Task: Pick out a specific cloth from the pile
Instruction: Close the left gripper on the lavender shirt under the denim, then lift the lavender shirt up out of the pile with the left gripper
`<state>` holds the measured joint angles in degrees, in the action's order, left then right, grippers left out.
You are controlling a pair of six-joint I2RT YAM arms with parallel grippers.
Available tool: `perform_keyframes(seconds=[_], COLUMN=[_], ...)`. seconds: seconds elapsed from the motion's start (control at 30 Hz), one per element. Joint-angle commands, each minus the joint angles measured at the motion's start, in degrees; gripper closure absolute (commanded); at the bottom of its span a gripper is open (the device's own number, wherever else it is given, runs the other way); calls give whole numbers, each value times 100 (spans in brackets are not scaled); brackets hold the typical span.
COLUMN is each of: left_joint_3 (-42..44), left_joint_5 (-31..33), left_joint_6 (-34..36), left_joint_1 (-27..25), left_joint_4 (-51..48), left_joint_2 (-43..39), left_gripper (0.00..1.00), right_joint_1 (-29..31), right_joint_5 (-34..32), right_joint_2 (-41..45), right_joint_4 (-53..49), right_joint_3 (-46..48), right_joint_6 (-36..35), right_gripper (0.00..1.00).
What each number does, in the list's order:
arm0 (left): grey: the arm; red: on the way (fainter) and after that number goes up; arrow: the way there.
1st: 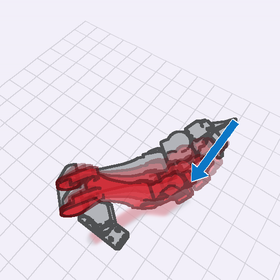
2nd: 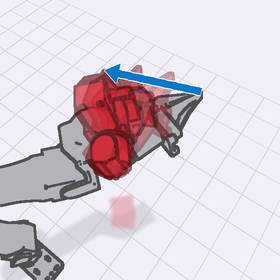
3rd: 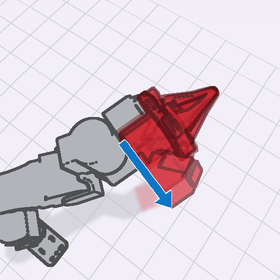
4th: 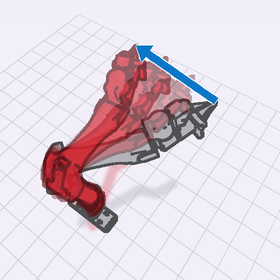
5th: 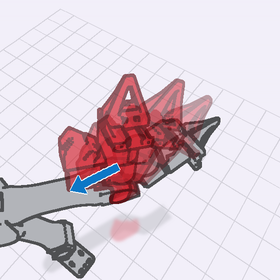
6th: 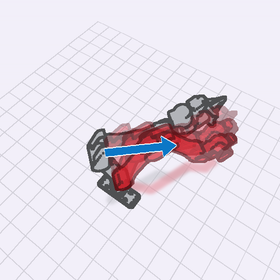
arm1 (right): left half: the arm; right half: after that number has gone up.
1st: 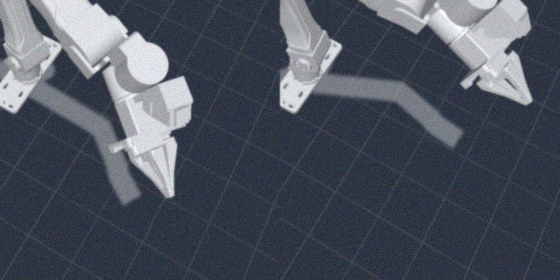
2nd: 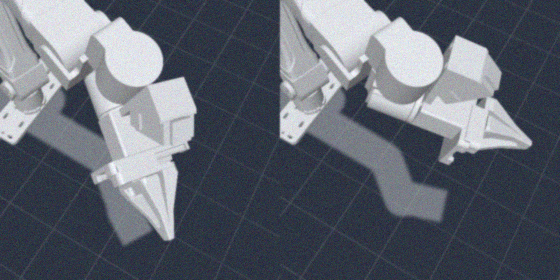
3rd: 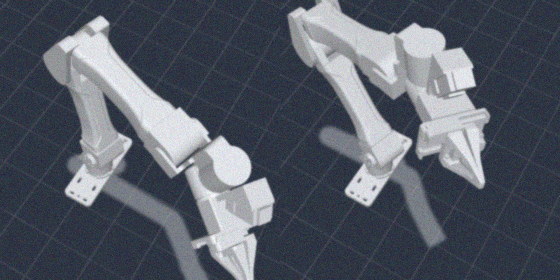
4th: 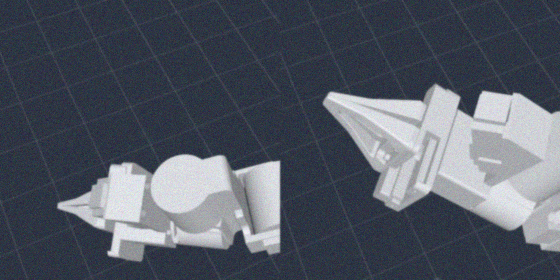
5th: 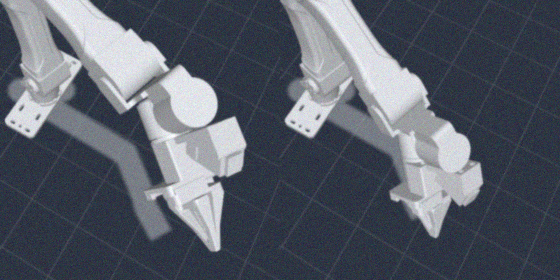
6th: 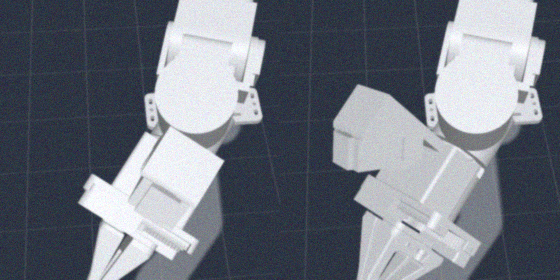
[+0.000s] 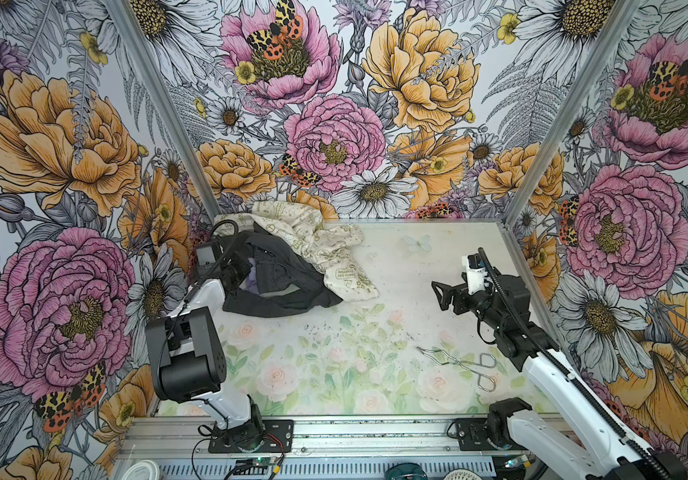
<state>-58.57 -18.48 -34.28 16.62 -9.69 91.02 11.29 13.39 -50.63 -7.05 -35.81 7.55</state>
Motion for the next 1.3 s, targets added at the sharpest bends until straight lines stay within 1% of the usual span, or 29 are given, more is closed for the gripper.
perform_keyframes(seconds=[0.0, 0.23, 0.43, 0.93, 1.27], left_joint_3=[-104, -395, -592, -1012, -1354], left_joint_5=[170, 93, 163, 118, 160], left_joint_6=[255, 460, 581, 622, 712], left_joint_1=[43, 43, 52, 39, -76], left_joint_4=[17, -327, -497, -717, -900], left_joint_2=[-532, -854, -1066, -1520, -1820], left_gripper=[100, 100, 100, 100, 100], right_joint_1=[31, 27, 31, 30, 35], right_joint_5=[77, 109, 129, 164, 207], right_joint_2=[86, 105, 150, 135, 91], right_joint_4=[8, 2, -16, -43, -50], right_joint_3=[-137, -145, -145, -171, -224], right_joint_6=[45, 73, 116, 185, 228], right_gripper=[1, 0, 0, 1, 1])
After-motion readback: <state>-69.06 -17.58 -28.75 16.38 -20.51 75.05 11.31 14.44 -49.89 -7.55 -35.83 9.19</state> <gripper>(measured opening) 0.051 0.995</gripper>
